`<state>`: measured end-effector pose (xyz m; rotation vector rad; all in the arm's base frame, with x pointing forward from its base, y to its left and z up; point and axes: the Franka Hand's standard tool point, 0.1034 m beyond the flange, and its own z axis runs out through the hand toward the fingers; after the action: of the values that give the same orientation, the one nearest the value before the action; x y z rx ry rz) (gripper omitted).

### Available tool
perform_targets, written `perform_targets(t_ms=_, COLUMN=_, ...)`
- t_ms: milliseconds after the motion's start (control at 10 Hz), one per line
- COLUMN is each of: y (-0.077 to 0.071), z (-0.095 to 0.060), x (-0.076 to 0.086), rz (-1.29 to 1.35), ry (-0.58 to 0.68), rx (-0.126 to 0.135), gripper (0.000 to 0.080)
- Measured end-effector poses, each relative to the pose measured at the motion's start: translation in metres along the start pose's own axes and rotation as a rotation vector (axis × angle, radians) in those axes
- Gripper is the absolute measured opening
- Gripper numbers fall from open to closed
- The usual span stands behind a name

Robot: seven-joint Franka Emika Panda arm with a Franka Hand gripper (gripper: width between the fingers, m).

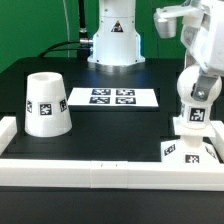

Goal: Assemble lamp

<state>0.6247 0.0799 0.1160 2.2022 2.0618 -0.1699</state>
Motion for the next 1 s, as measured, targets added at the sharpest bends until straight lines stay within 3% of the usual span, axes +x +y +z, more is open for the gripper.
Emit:
perform_targets(t_ms=500, y=-0.0002, z=0.0017, x=0.0009, rz=0.022, ry=0.0, rx=0.004, gripper=0.0699)
perform_targets(t_ms=600, y=0.0002, z=0.002, x=-0.0009, rz=0.026, ry=0.0, rx=0.004, gripper=0.0576)
perform_targets(t_ms=1000, y=0.0005, z=0.0028, x=-0.0041, rz=0.094, ry=0.001, rx=0.006, gripper=0.0576)
